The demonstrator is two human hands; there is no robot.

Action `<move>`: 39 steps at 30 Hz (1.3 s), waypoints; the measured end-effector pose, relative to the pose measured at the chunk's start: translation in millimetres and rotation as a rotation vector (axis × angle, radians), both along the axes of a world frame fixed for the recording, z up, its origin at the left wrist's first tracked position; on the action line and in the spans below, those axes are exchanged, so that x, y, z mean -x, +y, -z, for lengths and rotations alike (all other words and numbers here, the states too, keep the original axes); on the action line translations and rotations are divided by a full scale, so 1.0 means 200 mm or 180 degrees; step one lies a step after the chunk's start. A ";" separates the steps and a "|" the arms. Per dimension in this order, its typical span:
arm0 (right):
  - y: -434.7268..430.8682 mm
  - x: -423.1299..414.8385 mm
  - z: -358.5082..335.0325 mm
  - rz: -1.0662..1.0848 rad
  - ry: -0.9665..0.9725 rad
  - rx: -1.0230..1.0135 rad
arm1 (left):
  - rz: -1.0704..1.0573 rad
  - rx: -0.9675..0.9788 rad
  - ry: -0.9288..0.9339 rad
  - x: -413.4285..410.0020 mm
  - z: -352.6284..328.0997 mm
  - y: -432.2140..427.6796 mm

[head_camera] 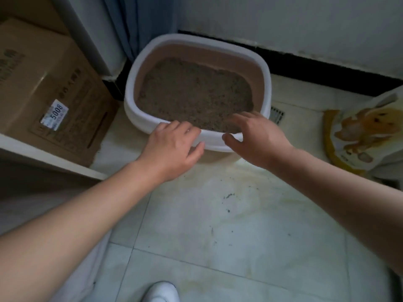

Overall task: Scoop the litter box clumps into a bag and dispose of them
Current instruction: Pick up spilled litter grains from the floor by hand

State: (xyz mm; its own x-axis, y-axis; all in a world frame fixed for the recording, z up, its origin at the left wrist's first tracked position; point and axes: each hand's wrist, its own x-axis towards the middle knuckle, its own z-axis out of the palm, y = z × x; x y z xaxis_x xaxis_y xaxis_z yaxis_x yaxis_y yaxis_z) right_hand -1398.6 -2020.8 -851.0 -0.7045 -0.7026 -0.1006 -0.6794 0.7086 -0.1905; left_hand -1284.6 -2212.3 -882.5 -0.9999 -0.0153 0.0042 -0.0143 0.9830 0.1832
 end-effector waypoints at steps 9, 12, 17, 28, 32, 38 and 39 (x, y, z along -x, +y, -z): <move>0.26 -0.16 0.27 0.0048 0.0293 0.0772 | 0.0370 0.0589 0.0308 -0.01 0.10 0.08; 0.36 -0.27 0.35 0.0238 0.0099 0.0713 | 0.0297 0.0321 0.0198 -0.06 0.11 0.13; 0.45 -0.43 0.42 0.0595 -0.0177 0.0685 | 0.0010 -0.0357 0.0031 -0.21 0.25 0.23; 0.61 -0.78 0.88 0.0223 -0.0457 0.0245 | -0.1625 -0.4028 -0.0596 -0.13 0.57 0.44; 0.64 -0.80 0.94 0.0209 -0.0427 0.0258 | -0.2104 -0.4799 -0.1151 -0.10 0.57 0.44; 0.65 -0.80 0.97 0.0258 -0.0440 0.0331 | -0.2659 -0.5924 -0.1553 -0.14 0.65 0.40; 0.65 -0.80 0.97 0.0258 -0.0431 0.0327 | -0.2751 -0.6117 -0.1629 -0.15 0.66 0.40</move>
State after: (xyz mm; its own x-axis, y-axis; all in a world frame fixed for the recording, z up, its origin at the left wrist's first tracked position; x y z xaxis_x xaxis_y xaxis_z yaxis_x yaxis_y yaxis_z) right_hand -1237.9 -1891.1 -1045.6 -0.7440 -0.6556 -0.1290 -0.5842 0.7320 -0.3507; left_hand -1254.7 -2132.7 -1014.1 -0.6530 0.0010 -0.7574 -0.5894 -0.6286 0.5073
